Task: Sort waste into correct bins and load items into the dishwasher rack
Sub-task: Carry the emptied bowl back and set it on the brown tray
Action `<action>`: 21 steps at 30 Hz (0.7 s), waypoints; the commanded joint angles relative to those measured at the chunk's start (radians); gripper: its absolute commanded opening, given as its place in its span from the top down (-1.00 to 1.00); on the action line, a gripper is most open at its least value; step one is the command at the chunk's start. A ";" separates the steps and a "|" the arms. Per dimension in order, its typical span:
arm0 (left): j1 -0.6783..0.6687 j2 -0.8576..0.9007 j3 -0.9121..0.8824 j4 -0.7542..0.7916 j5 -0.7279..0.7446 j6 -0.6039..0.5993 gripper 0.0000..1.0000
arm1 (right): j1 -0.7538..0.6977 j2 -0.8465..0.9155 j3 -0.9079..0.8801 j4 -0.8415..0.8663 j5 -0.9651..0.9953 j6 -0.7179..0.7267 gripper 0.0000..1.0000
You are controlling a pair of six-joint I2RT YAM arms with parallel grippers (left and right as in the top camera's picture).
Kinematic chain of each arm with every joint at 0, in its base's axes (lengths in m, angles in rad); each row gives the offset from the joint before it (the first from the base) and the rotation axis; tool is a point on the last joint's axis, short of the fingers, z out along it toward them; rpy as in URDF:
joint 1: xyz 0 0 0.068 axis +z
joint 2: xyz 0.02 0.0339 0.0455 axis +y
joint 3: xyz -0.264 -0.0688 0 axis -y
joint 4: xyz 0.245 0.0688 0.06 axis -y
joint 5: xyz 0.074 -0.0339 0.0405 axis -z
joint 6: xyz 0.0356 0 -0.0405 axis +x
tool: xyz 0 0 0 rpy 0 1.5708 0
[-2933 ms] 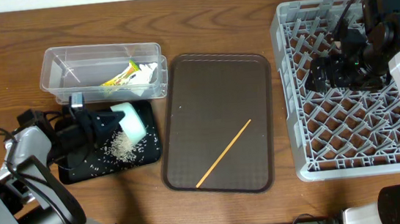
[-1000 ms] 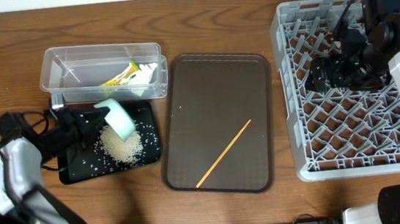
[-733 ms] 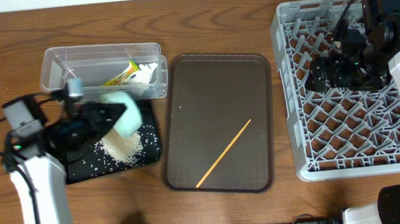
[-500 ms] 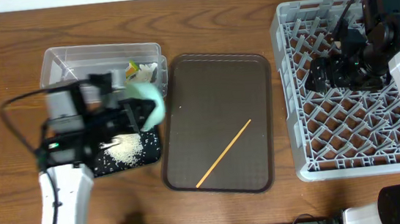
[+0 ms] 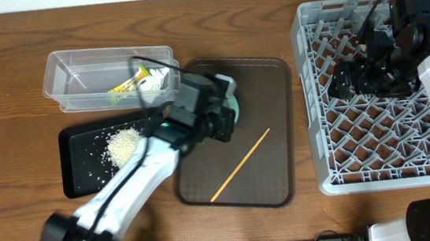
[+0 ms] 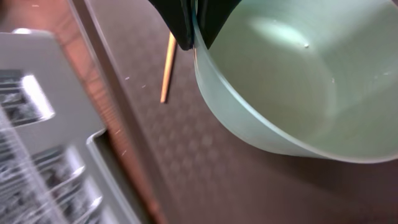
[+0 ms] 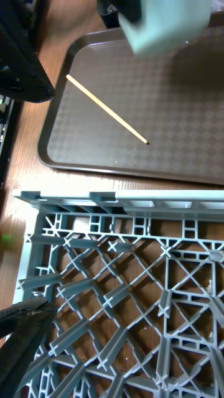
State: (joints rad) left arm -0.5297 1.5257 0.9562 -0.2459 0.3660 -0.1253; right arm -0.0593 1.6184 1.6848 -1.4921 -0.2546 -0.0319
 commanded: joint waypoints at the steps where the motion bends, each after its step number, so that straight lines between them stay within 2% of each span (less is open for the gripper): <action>1: -0.034 0.071 0.003 0.023 -0.065 0.021 0.88 | 0.008 -0.010 0.002 0.000 -0.004 0.008 -0.99; 7: -0.063 0.142 0.003 0.043 -0.065 0.021 0.87 | 0.008 -0.010 0.002 0.000 -0.004 0.008 -0.99; 16: -0.101 0.147 0.003 0.064 -0.064 0.020 0.86 | 0.008 -0.010 0.002 0.000 -0.004 0.008 -0.99; 19: -0.111 0.147 0.003 0.076 -0.064 0.020 0.70 | 0.008 -0.010 0.002 0.000 -0.004 0.008 -0.98; 21: -0.111 0.147 0.003 0.077 -0.065 0.020 0.70 | 0.008 -0.010 0.002 0.000 -0.004 0.008 -0.99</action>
State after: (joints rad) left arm -0.6373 1.6604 0.9562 -0.1738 0.3077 -0.1093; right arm -0.0593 1.6184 1.6848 -1.4921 -0.2546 -0.0319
